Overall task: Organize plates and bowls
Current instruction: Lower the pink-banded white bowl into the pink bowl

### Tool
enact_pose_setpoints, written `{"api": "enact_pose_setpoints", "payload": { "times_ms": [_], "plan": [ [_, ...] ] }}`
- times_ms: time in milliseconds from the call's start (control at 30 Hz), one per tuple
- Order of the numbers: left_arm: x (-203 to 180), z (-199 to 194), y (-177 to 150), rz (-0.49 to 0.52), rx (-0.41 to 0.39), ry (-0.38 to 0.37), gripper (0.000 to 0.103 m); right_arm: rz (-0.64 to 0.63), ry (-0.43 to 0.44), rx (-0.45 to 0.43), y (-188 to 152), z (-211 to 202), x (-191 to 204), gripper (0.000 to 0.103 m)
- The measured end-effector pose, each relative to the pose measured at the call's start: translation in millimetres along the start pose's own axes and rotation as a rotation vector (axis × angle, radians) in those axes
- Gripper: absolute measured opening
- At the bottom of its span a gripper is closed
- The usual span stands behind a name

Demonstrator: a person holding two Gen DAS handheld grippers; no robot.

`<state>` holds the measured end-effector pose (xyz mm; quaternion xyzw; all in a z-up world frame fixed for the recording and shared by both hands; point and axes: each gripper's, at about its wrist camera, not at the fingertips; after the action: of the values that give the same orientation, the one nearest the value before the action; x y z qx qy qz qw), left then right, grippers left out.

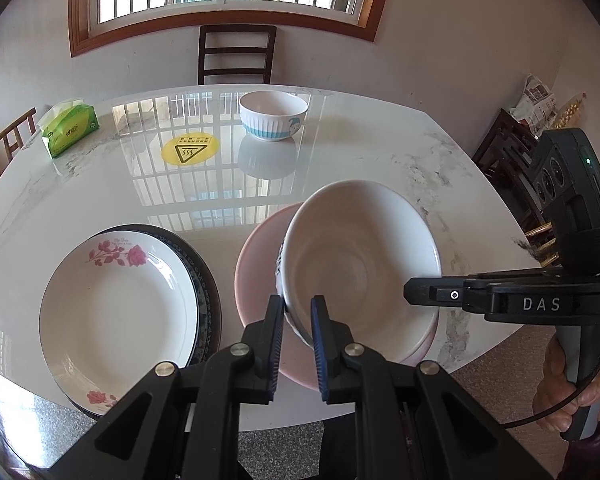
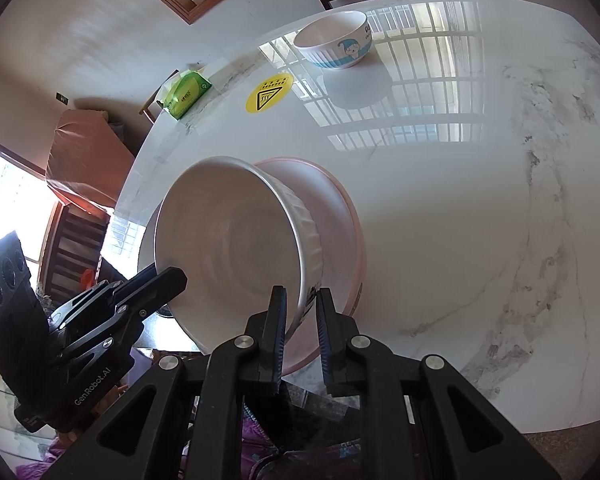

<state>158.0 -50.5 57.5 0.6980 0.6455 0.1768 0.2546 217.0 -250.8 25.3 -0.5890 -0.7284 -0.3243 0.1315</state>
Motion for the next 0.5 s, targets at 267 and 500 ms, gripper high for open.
{"api": "enact_pose_setpoints", "payload": {
  "times_ms": [267,500],
  "plan": [
    [1.1,2.1,-0.1,0.003,0.007,0.004,0.014,0.005,-0.003,0.014,0.3,1.0,-0.1,0.016],
    [0.5,2.1,-1.6,0.016,0.003,0.018,0.014,0.017,-0.003,0.027,1.1,2.5,-1.0,0.016]
  ]
}}
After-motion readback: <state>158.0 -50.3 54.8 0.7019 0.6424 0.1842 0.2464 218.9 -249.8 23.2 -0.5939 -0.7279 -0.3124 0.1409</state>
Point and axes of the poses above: each gripper's, at about its wrist camera, not at the fingertips, and z roughly the way its jaws point, x to its left, y to its top, and after that the axes turned 7 degrees about y, right-handed
